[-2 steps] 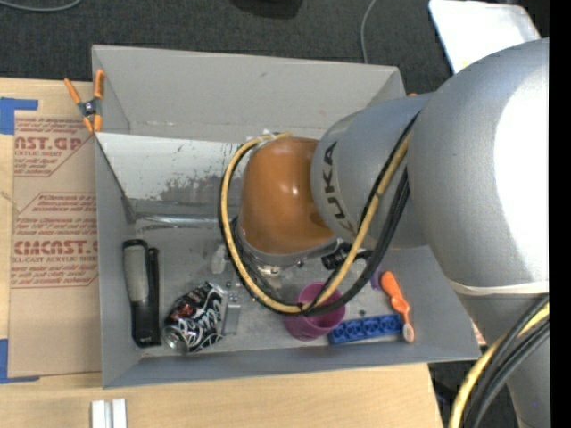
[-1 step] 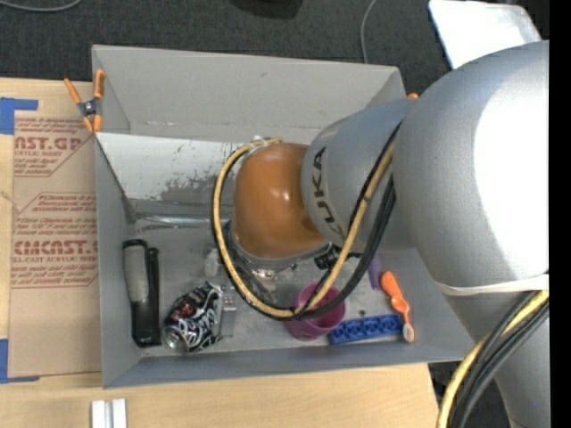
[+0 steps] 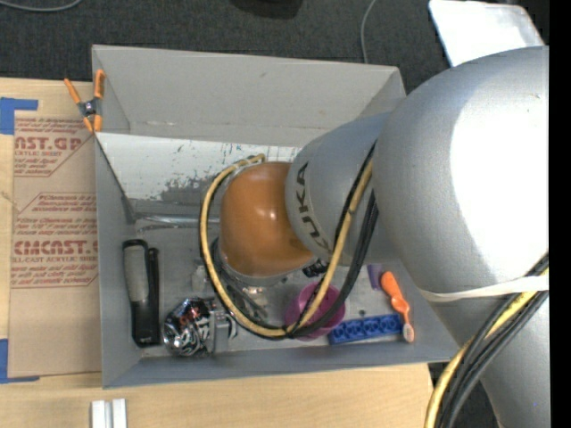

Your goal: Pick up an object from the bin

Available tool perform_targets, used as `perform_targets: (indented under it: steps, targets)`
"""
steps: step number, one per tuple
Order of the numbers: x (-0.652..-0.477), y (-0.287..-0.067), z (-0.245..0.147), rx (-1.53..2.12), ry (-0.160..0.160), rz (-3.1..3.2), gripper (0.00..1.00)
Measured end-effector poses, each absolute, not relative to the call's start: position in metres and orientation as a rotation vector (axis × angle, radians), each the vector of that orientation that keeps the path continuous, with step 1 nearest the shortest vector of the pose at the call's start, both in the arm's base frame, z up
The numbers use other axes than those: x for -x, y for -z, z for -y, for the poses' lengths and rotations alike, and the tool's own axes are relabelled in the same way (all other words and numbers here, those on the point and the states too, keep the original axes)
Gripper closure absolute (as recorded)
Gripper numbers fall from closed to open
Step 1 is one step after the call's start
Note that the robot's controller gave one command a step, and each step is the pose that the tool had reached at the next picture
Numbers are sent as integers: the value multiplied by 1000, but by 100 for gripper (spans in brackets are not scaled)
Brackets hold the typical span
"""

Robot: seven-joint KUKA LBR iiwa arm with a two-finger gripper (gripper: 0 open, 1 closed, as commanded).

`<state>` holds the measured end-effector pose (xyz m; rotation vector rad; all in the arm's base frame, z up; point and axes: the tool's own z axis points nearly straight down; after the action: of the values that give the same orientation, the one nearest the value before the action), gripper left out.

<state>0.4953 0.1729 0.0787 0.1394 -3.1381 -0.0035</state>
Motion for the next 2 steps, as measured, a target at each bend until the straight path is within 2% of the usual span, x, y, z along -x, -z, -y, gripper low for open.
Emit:
perform_targets:
  steps: [1, 2]
  targets:
    - [-483, -75, -174, -215, 12, 3153, 100]
    - [-483, -75, -174, -215, 12, 3153, 100]
